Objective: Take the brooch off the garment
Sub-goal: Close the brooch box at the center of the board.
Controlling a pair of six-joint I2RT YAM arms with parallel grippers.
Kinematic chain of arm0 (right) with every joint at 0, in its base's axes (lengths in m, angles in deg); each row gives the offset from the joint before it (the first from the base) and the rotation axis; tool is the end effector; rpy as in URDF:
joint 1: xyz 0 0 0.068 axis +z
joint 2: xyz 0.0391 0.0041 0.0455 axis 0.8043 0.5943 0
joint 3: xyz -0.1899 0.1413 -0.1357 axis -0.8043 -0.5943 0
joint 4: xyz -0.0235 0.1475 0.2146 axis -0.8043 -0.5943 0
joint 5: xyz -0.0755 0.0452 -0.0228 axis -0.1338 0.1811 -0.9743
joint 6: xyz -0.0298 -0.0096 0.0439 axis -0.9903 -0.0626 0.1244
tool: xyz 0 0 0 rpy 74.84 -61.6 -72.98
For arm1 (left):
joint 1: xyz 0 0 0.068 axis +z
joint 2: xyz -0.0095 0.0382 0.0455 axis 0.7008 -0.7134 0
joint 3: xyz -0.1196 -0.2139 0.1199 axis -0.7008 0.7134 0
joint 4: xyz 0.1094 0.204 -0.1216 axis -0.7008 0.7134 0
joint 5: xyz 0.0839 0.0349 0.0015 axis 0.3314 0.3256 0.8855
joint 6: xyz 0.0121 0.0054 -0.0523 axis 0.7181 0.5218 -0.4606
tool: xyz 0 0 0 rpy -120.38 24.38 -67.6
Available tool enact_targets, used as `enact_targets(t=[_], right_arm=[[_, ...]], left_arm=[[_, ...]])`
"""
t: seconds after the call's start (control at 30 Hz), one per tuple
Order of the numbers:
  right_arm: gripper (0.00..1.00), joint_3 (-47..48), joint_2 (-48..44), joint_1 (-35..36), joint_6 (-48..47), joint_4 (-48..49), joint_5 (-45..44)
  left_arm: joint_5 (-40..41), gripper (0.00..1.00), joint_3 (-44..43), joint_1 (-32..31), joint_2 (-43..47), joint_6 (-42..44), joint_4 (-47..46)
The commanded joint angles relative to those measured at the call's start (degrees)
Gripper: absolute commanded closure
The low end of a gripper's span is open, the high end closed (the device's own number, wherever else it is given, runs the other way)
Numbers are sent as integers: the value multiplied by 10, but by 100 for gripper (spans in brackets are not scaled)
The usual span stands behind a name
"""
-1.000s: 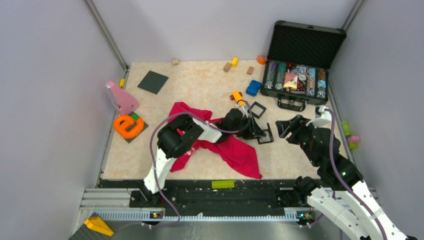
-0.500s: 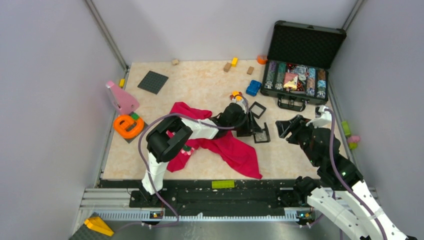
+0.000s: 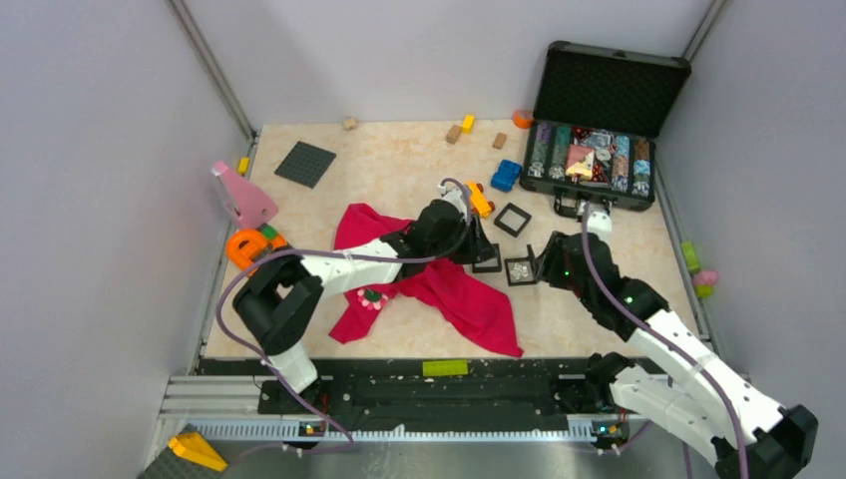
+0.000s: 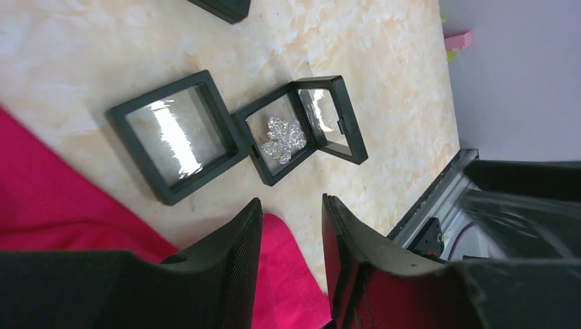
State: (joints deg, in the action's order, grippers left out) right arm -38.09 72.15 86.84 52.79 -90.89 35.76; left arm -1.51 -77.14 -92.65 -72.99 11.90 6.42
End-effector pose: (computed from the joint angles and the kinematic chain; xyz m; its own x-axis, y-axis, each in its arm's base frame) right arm 0.1384 0.0758 0.2774 -0.5374 0.3069 -0.7855 0.0595 0.9429 0.3277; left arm 0.2558 -0.2939 0.2137 -0.8286 -0.1477 -0.5401 0.3280 0.6537 -0.6820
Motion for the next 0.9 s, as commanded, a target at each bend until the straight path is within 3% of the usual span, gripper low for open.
enact_targets(t=[0.0,0.3,0.53,0.63,0.87], right_arm=[[55,-18,56,-1,-2,42,9],[64,-13,149,-1,-58,110,-17],[54,58,233,12,-121,65,-11],[47,86,253,37,-121,32,-71],[50,103,283,39,-132,9,-116]], left_arm=[[26,59,46,25,80,35,20],[58,58,116,52,183,62,55],[85,58,138,59,237,85,90],[102,58,143,63,254,94,106],[101,58,147,71,267,101,113]])
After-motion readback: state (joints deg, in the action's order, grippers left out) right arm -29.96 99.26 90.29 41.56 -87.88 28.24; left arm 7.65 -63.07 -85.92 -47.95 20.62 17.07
